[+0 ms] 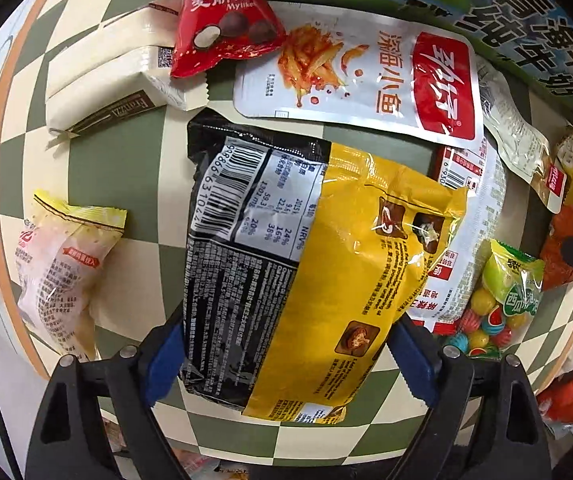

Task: Organize snacks
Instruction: 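Grasp the yellow-black snack bag with the left tool while the right tool grasps the orange bag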

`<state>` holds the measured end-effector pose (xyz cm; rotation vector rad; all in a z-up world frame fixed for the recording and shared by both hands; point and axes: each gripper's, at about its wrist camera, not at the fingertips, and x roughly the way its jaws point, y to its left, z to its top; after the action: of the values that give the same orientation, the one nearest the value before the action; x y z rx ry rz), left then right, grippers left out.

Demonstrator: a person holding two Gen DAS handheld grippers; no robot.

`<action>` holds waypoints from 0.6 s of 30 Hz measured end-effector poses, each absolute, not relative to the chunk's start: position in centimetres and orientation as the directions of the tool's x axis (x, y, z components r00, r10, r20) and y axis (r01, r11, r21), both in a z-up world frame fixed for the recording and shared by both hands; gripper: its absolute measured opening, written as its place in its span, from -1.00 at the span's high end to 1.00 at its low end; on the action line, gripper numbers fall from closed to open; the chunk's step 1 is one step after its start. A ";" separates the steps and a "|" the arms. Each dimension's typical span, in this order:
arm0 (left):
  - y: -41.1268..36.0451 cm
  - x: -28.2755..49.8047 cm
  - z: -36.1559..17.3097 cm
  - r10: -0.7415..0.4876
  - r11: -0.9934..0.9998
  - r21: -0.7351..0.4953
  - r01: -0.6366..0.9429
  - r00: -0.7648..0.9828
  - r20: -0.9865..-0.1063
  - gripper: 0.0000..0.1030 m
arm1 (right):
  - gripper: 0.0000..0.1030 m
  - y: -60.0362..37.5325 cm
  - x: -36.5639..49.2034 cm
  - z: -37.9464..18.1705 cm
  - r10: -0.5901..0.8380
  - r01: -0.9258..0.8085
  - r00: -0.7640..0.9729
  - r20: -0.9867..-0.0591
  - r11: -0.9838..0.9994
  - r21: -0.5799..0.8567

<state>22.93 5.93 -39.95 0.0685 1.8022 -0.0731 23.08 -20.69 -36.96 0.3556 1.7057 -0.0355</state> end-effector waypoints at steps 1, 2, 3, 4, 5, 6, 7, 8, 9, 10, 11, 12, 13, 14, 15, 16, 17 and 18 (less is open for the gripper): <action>6.0 23.0 -40.2 0.003 0.997 -0.016 0.077 -0.232 -0.973 -0.76 | -0.79 -20.7 23.2 -37.3 0.211 0.256 -0.126 -0.969 0.951 0.173; 6.1 23.3 -40.5 -0.005 0.997 -0.022 0.068 -0.232 -0.973 -0.76 | -0.67 -20.8 23.2 -37.6 0.200 0.256 -0.132 -0.971 0.953 0.161; 6.2 23.4 -40.6 -0.016 0.998 -0.031 0.060 -0.234 -0.972 -0.76 | -0.33 -20.8 23.2 -37.8 0.185 0.257 -0.138 -0.973 0.955 0.145; 5.3 24.0 -40.4 -0.021 0.998 -0.034 0.054 -0.235 -0.972 -0.76 | -0.26 -21.0 23.1 -38.0 0.176 0.260 -0.148 -0.973 0.956 0.133; 5.4 24.1 -40.7 -0.026 0.998 -0.038 0.050 -0.232 -0.972 -0.75 | -0.20 -21.1 23.0 -38.1 0.196 0.276 -0.146 -0.970 0.949 0.150; 5.8 24.1 -40.2 -0.030 0.998 -0.042 0.048 -0.227 -0.974 -0.73 | -0.14 -21.3 22.8 -38.0 0.207 0.285 -0.146 -0.967 0.945 0.159; 6.4 23.4 -39.8 -0.027 0.998 -0.039 0.052 -0.214 -0.976 -0.69 | -0.07 -21.4 22.6 -37.9 0.201 0.285 -0.149 -0.968 0.946 0.152; 6.3 23.1 -39.3 -0.025 0.998 -0.037 0.055 -0.207 -0.978 -0.66 | -0.03 -21.5 22.4 -37.7 0.200 0.283 -0.150 -0.968 0.947 0.152; 6.5 22.9 -39.1 -0.023 0.998 -0.035 0.055 -0.202 -0.979 -0.65 | 0.07 -21.4 22.3 -37.5 0.202 0.280 -0.152 -0.968 0.948 0.154; 6.4 22.4 -38.7 -0.016 0.998 -0.027 0.056 -0.198 -0.980 -0.65 | 0.10 -21.5 22.0 -37.3 0.205 0.283 -0.154 -0.967 0.947 0.156; 6.4 22.1 -38.3 -0.011 0.998 -0.023 0.058 -0.195 -0.981 -0.65 | 0.10 -21.5 21.8 -37.1 0.208 0.288 -0.154 -0.966 0.945 0.157; 6.6 21.6 -37.8 -0.006 0.998 -0.017 0.056 -0.189 -0.982 -0.65 | 0.11 -21.6 21.4 -37.0 0.215 0.294 -0.154 -0.965 0.942 0.163; 6.1 21.3 -37.1 -0.006 0.998 -0.017 0.054 -0.183 -0.983 -0.65 | 0.12 -21.6 21.2 -36.9 0.224 0.298 -0.154 -0.962 0.939 0.171; 6.2 21.0 -36.6 -0.010 0.998 -0.020 0.053 -0.178 -0.984 -0.65 | 0.12 -21.8 20.9 -36.8 0.237 0.308 -0.154 -0.959 0.934 0.182; 6.0 20.7 -36.0 -0.016 0.999 -0.025 0.047 -0.174 -0.985 -0.65 | 0.12 -21.9 20.5 -36.5 0.248 0.317 -0.152 -0.957 0.929 0.191; 6.0 20.2 -34.9 -0.028 0.999 -0.035 0.038 -0.172 -0.985 -0.65 | 0.13 -22.0 20.0 -36.2 0.266 0.326 -0.149 -0.952 0.923 0.206; 5.9 19.9 -34.1 -0.041 0.998 -0.047 0.033 -0.170 -0.985 -0.65 | 0.13 -22.1 19.8 -35.9 0.278 0.333 -0.145 -0.949 0.917 0.218; 5.8 19.5 -33.2 -0.054 0.998 -0.060 0.031 -0.163 -0.985 -0.65 | 0.13 -22.3 19.2 -35.6 0.287 0.337 -0.141 -0.948 0.914 0.226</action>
<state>19.53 5.83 -33.25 -0.0169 1.7334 -0.0753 19.24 -22.33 -35.57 0.4748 1.7351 -0.0466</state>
